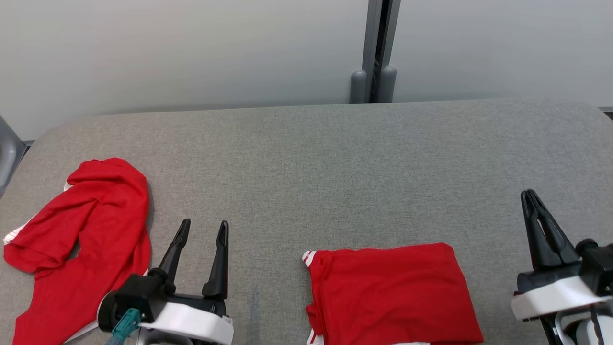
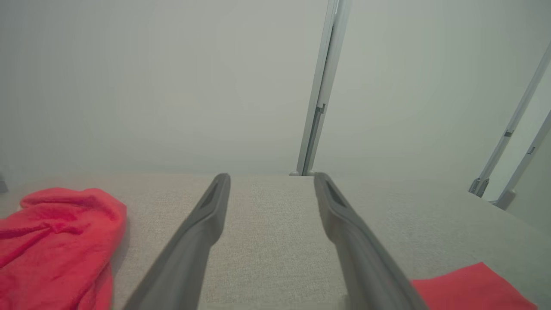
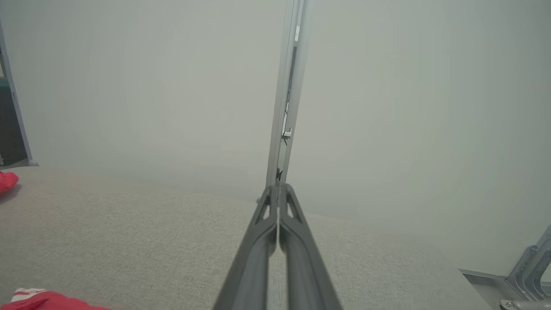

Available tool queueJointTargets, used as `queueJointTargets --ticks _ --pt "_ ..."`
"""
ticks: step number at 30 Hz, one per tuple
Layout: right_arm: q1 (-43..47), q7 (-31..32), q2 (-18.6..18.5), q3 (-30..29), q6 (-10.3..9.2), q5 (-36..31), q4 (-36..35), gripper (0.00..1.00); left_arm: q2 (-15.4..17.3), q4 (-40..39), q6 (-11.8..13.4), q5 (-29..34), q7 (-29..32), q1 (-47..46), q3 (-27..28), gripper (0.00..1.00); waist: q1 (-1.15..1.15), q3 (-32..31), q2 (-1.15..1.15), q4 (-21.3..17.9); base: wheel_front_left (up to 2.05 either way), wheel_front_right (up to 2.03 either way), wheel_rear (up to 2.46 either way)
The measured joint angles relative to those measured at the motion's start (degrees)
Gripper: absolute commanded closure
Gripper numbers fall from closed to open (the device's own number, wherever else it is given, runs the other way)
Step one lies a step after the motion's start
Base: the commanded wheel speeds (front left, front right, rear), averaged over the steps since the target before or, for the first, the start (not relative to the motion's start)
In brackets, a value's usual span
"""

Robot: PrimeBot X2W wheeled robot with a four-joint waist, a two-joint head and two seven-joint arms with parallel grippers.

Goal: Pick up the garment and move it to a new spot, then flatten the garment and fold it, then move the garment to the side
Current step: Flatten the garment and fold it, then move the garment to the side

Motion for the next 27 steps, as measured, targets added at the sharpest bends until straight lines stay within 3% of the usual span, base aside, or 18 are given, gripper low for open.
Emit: queueJointTargets --ticks 1,13,27 --pt "0.66 0.00 0.34 -0.48 0.00 -0.03 0.00 0.00 0.01 0.02 0.00 0.13 -0.01 0.38 0.22 0.00 0.00 -0.13 0.00 -0.12 0.00 0.00 0.00" --pt "3.77 0.00 3.10 -5.17 0.00 -1.23 1.79 0.00 0.00 -1.04 1.19 1.31 -0.01 2.64 1.20 0.00 0.00 -1.07 0.00 -0.17 0.00 0.00 0.00" --pt "3.80 0.00 3.20 -4.93 0.00 1.62 4.22 0.00 0.01 -0.83 1.43 1.30 -0.01 3.19 0.05 0.00 0.00 -1.21 0.00 0.19 0.00 0.00 0.00"
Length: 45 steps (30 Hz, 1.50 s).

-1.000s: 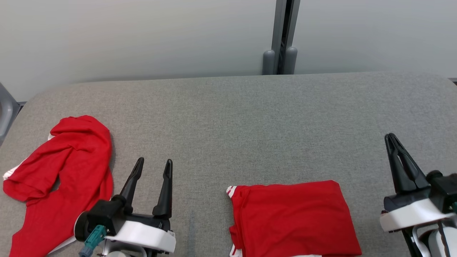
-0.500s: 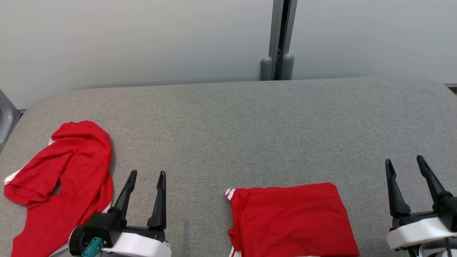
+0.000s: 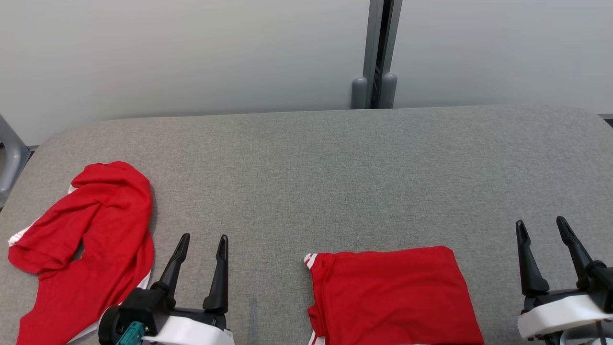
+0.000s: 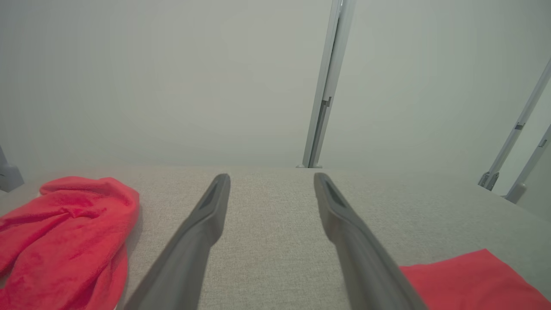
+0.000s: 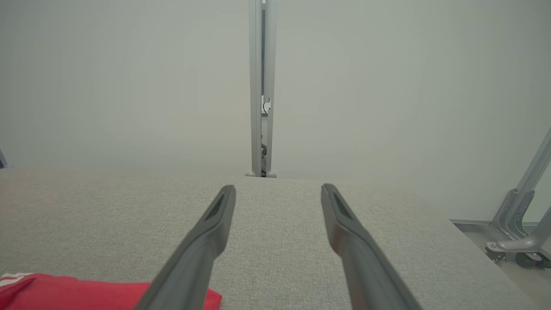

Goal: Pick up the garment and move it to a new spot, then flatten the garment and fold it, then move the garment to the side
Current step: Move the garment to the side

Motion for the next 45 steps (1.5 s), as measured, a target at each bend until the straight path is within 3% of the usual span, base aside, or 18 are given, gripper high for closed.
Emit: queueJointTargets --ticks 41,44,45 --pt "-0.32 0.00 -0.54 1.54 0.00 1.30 2.01 0.00 -0.01 1.22 -0.09 -0.51 0.00 -0.02 -0.44 0.00 0.00 0.25 0.00 0.10 0.00 0.00 0.00" --pt "-0.31 0.00 -0.02 2.30 -0.01 5.32 2.88 0.00 -0.01 1.23 -0.24 -0.51 0.00 -0.02 -0.46 0.00 0.00 0.16 0.00 0.17 0.00 0.00 0.00" --pt "-0.08 -0.01 -0.66 5.59 -0.01 7.47 5.11 0.00 -0.02 1.23 -0.24 -0.51 0.00 -0.02 -0.56 0.00 0.00 0.11 0.00 0.29 0.00 0.00 0.00"
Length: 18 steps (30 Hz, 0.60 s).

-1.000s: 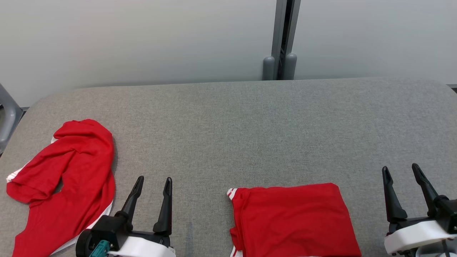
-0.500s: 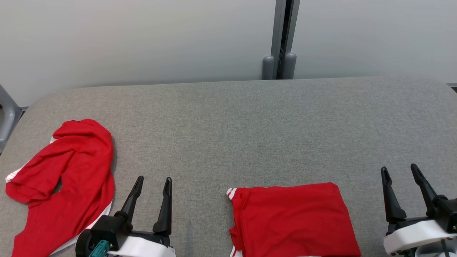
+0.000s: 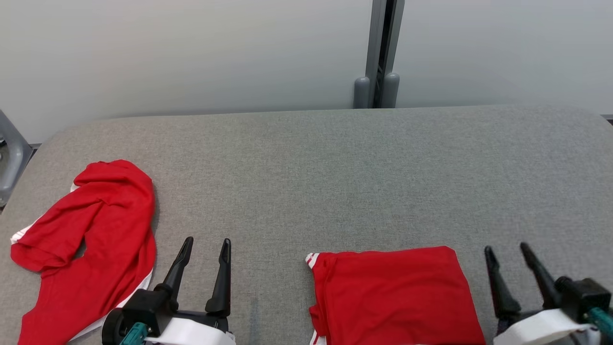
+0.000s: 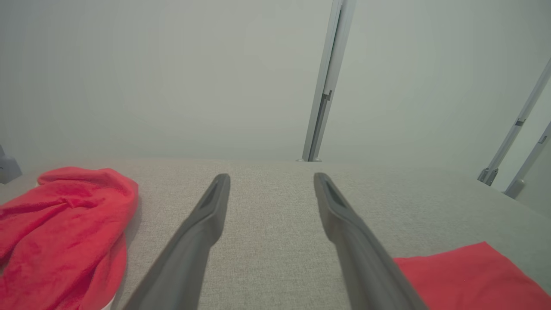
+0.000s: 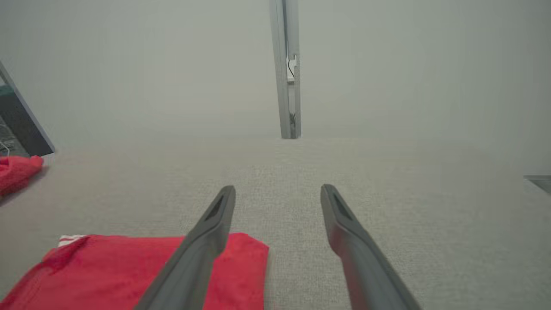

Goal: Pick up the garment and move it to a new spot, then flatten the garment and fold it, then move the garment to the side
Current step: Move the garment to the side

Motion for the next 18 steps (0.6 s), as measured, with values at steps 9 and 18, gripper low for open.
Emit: queueJointTargets --ticks 9,18 --pt "-1.60 0.00 -4.10 12.67 0.00 11.22 13.01 0.00 0.00 0.43 -0.07 -0.31 0.00 -0.04 -0.46 0.00 0.00 0.68 0.00 0.77 0.00 0.00 0.00" --pt "-6.69 0.00 -5.70 20.59 0.00 20.60 21.94 0.00 0.01 0.81 -0.23 -0.47 0.00 -0.62 -0.62 0.00 0.00 1.64 0.00 2.08 0.00 0.00 0.00"
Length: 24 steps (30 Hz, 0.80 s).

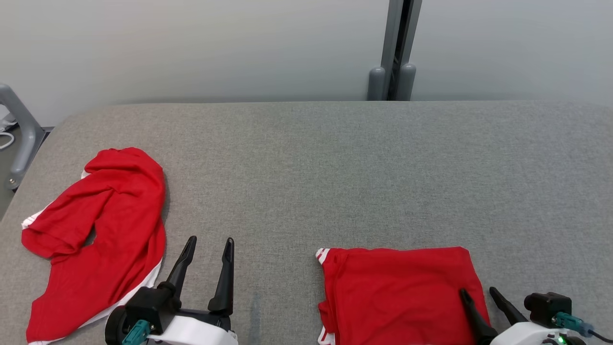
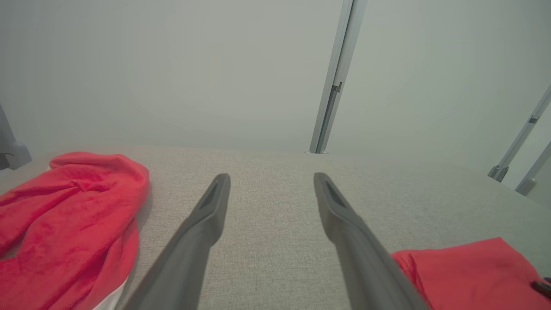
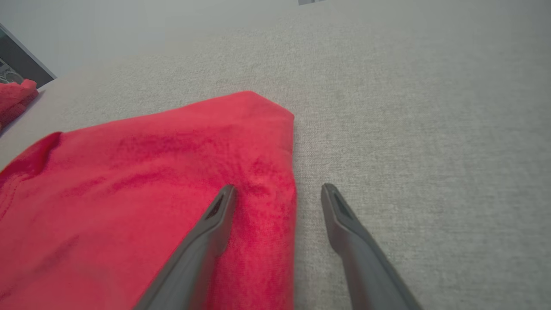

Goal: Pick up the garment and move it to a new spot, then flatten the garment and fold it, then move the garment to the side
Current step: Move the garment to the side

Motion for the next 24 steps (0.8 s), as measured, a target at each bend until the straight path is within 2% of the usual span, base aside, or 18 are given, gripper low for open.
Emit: queueJointTargets --ticks 8,9,10,11,24 --pt "-3.25 -0.15 -0.49 5.55 0.00 4.65 4.23 0.00 0.00 0.10 -0.08 0.15 0.00 -0.28 0.10 0.00 0.00 0.66 0.00 0.62 0.00 0.00 0.00" --pt "-3.56 -0.16 -0.55 6.28 0.00 5.09 4.35 0.52 0.00 0.12 -0.08 0.15 0.00 -0.28 0.11 0.00 0.00 0.69 0.00 0.61 0.00 0.00 0.00" --pt "-3.82 -0.16 -0.65 6.83 0.00 5.45 4.45 0.68 0.00 0.13 -0.08 0.15 0.00 -0.29 0.14 0.00 0.00 0.72 0.00 0.59 0.00 0.00 0.00" --pt "-4.08 -0.16 -0.82 7.40 0.00 5.66 4.45 1.00 0.01 0.14 -0.08 0.16 0.00 -0.29 0.16 0.00 0.00 0.76 0.00 0.56 0.00 0.00 0.00" --pt "-8.27 -0.14 -4.77 9.15 0.02 -0.03 3.60 1.00 -0.01 -0.71 -0.73 1.58 0.01 -1.43 -0.46 0.00 0.00 2.80 0.00 -1.96 0.00 0.00 0.00"
